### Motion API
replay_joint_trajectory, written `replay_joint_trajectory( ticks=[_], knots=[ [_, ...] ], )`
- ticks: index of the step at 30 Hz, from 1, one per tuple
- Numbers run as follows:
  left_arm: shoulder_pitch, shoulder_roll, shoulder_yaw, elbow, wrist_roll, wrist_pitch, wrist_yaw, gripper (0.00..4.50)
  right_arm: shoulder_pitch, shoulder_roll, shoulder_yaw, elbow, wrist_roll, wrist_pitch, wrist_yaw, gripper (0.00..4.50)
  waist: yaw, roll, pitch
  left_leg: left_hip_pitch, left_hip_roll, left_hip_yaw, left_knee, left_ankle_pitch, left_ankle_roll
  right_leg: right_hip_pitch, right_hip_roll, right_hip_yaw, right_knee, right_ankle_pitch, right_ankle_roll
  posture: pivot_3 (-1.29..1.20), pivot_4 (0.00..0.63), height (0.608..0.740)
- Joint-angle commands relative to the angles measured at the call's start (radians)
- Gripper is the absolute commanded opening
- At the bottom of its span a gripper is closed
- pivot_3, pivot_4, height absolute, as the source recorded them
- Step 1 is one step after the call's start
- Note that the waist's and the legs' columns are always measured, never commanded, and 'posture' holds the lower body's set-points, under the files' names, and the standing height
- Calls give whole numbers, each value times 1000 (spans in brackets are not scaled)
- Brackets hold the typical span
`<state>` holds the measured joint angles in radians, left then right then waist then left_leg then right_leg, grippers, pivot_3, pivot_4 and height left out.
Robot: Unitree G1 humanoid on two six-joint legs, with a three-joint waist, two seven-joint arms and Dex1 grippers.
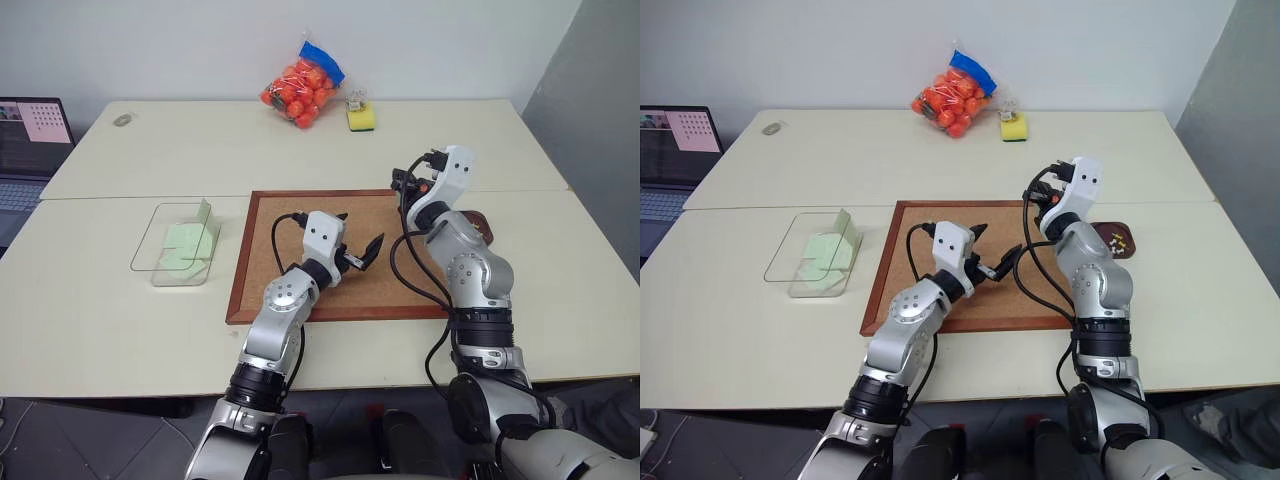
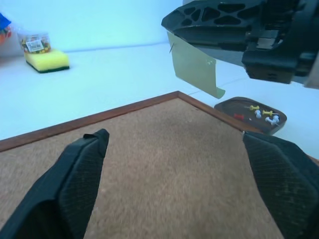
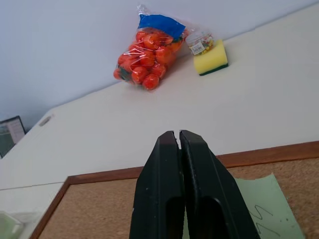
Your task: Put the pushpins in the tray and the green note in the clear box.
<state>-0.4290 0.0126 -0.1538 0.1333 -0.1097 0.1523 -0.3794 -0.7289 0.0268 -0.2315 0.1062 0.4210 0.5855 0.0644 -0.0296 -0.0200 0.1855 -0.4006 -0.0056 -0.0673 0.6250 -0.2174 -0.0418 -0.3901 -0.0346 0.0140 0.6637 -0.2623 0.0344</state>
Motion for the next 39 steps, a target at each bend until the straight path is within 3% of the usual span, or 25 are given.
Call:
replay_joint_trajectory(
  ticks=[1,12,21,24,33,39],
  knots=[
    [-43,-25,-18,30,21,-51,12,4463,-7,9,-19,-93,63,47,-20,0,0,0,0,0,0,0,0,0,0,0,0,0,0,0,0,0,150,740],
    [-136,-81,-31,169,47,-140,24,4463,10,56,-70,-142,189,114,-67,0,0,0,0,-1,0,0,0,0,0,0,0,0,0,0,0,0,150,740],
    [-131,-19,-42,157,88,-178,-9,4463,47,-52,-41,-191,257,222,33,0,0,0,0,-1,0,0,0,0,0,0,1,0,-1,-1,2,0,150,740],
    [-123,21,-36,137,74,-170,-53,4463,71,-149,-17,-207,287,275,141,0,0,0,0,-1,0,0,0,0,0,0,1,0,-1,-2,3,0,150,740],
    [-127,174,-86,73,50,-185,-311,4463,107,-497,172,-205,299,290,669,0,-2,0,0,-1,0,0,0,0,0,0,1,0,-1,-3,5,0,150,740],
    [-157,277,-154,79,113,-316,-432,4463,82,-578,236,-165,283,265,838,0,-2,0,1,-1,1,0,0,0,0,0,1,-1,-2,-3,5,0,150,740]
  ],
)
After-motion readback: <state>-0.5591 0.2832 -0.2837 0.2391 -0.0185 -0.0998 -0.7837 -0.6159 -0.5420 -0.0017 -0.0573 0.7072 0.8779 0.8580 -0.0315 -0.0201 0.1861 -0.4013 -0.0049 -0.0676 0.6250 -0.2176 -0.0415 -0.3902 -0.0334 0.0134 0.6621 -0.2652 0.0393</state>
